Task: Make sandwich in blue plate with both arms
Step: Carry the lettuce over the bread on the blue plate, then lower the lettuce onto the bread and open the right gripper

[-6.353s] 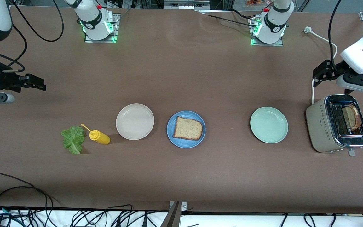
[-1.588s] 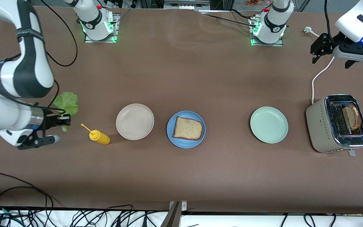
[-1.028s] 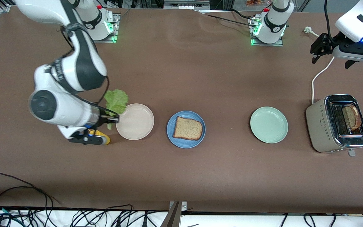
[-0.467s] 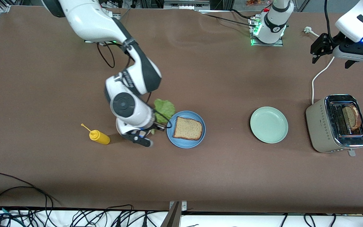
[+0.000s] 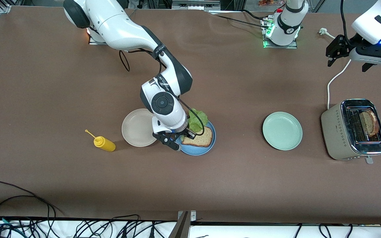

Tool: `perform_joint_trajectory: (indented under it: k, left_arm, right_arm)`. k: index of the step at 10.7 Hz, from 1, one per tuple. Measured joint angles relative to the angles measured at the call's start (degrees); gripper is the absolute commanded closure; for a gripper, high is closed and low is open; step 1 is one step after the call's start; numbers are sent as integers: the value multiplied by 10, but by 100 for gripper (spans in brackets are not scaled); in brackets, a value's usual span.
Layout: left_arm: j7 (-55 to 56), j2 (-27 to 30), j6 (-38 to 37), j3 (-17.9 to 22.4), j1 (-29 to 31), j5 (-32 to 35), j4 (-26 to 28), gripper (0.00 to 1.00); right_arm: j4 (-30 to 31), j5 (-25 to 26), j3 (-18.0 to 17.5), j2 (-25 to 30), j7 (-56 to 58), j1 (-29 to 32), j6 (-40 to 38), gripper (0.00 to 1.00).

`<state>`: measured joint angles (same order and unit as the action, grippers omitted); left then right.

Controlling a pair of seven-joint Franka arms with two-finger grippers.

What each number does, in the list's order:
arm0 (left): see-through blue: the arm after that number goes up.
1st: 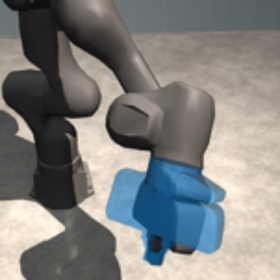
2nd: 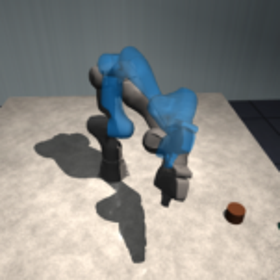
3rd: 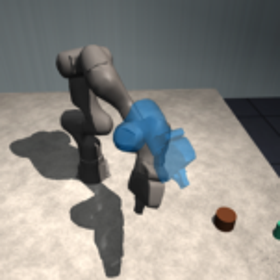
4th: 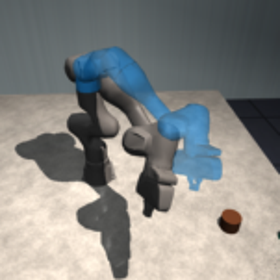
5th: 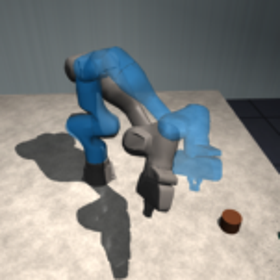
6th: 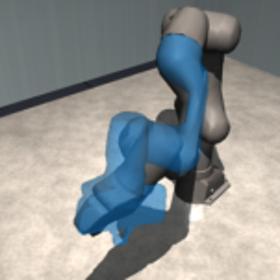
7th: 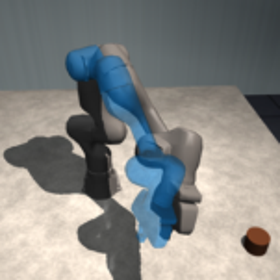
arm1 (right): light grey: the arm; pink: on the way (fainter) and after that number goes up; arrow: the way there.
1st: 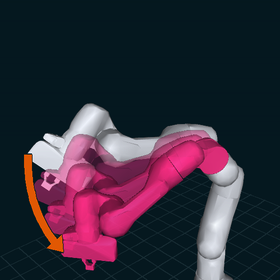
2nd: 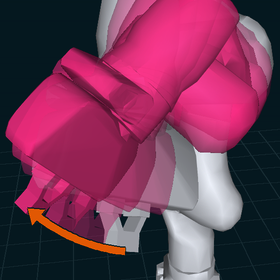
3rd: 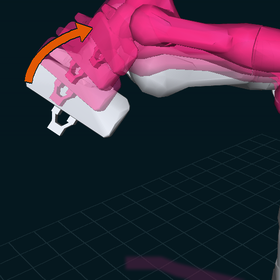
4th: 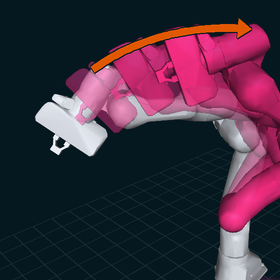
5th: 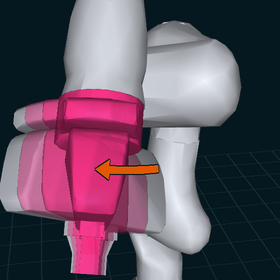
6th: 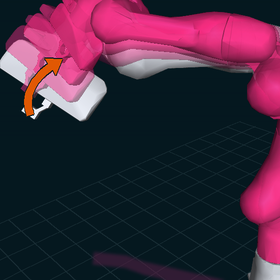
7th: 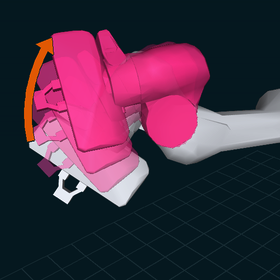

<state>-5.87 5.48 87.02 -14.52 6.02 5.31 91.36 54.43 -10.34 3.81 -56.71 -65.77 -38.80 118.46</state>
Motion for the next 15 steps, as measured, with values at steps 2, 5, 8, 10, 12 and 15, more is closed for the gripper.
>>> perform_joint_trajectory:
  k: [2,5,8,10,12,15]
  left_arm:
    - [0,0,0,0,0,0,0,0]
    - [0,0,0,0,0,0,0,0]
    - [0,0,0,0,0,0,0,0]
    - [0,0,0,0,0,0,0,0]
    - [0,0,0,0,0,0,0,0]
    - [0,0,0,0,0,0,0,0]
  right_arm:
    - [-2,-21,2,-5,-48,2,56,100]
    - [-2,-26,2,-21,-62,0,93,100]
    - [0,-21,4,-41,-53,-5,94,100]
    - [20,-3,5,-53,-31,-12,94,100]
    - [38,15,5,-53,-25,-17,114,1]
    - [47,28,6,-52,-9,-19,126,0]
